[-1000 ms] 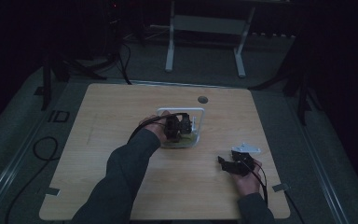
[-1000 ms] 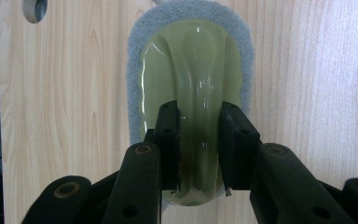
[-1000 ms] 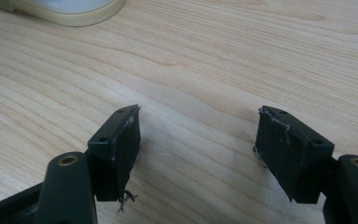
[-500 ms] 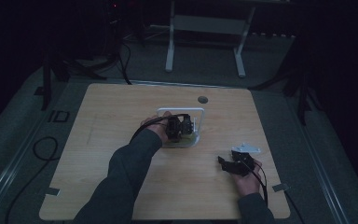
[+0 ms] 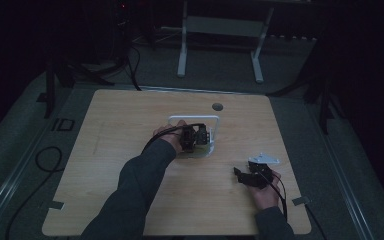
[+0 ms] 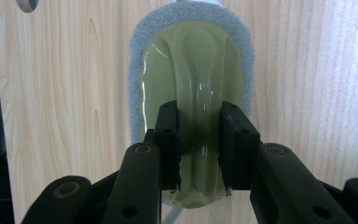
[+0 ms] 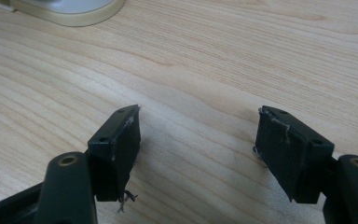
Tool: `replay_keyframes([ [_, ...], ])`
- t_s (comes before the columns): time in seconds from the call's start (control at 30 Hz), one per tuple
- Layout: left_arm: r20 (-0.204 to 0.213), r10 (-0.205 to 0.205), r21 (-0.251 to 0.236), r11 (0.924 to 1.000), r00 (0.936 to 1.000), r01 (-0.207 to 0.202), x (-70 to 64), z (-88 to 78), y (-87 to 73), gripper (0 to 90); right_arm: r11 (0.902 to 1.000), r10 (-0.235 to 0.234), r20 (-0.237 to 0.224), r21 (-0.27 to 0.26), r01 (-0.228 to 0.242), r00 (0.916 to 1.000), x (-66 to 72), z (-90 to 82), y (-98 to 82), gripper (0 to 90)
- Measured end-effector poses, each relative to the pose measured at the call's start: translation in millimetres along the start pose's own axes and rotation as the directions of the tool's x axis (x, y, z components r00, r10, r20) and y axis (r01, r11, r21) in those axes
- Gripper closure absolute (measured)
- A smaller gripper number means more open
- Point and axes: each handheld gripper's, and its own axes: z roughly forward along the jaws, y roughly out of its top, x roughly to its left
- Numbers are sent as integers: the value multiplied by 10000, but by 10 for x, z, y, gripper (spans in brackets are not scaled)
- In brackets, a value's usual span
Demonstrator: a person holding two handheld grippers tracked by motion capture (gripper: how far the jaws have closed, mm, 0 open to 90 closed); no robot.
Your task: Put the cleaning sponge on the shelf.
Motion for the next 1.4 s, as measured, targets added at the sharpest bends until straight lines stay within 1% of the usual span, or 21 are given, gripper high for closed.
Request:
replay_keyframes([
  [0.13,-83,-5,-22,10000,10000,5,0,22,15,713,10000,2,1,1,-2,10000,0,0,0,303],
  [0.27,-225,77,-42,10000,9997,-78,-2,46,31,712,10000,-1,0,0,1,10000,0,0,0,303],
  [0.37,-280,-26,-122,9999,9996,23,0,62,28,712,10000,4,-2,-4,-4,10000,0,0,0,303],
  [0.43,-346,36,-126,9999,9994,-41,9,69,25,712,10000,3,-2,-2,-3,10000,0,0,0,303],
  [0.53,-434,-6,-194,9998,9991,-2,16,84,19,711,10000,-5,-1,2,5,10000,0,0,0,303],
  [0.67,-576,-47,-129,9999,9983,40,22,104,19,710,10000,-9,2,4,9,10000,0,0,0,303],
  [0.87,-657,-108,-119,9999,9978,100,27,123,23,711,10000,-7,-2,3,7,10000,0,-1,0,302],
  [0.9,-678,-150,-56,9999,9976,146,32,131,22,711,10000,-7,-2,3,7,10000,0,-1,0,302],
  [1.13,-761,-323,-212,9993,9966,308,38,112,11,641,10000,-8,-2,5,8,10000,0,-1,0,302],
  [1.2,-827,-262,-216,9995,9962,245,38,98,7,630,10000,-8,-3,4,8,10000,0,0,0,302],
  [1.33,-816,-287,-341,9991,9963,260,35,57,-2,605,10000,-7,-1,4,7,10000,0,-1,0,302],
  [1.4,-723,-427,-485,9981,9965,392,23,33,-9,600,10000,-3,-3,2,3,10000,0,-1,0,302],
])
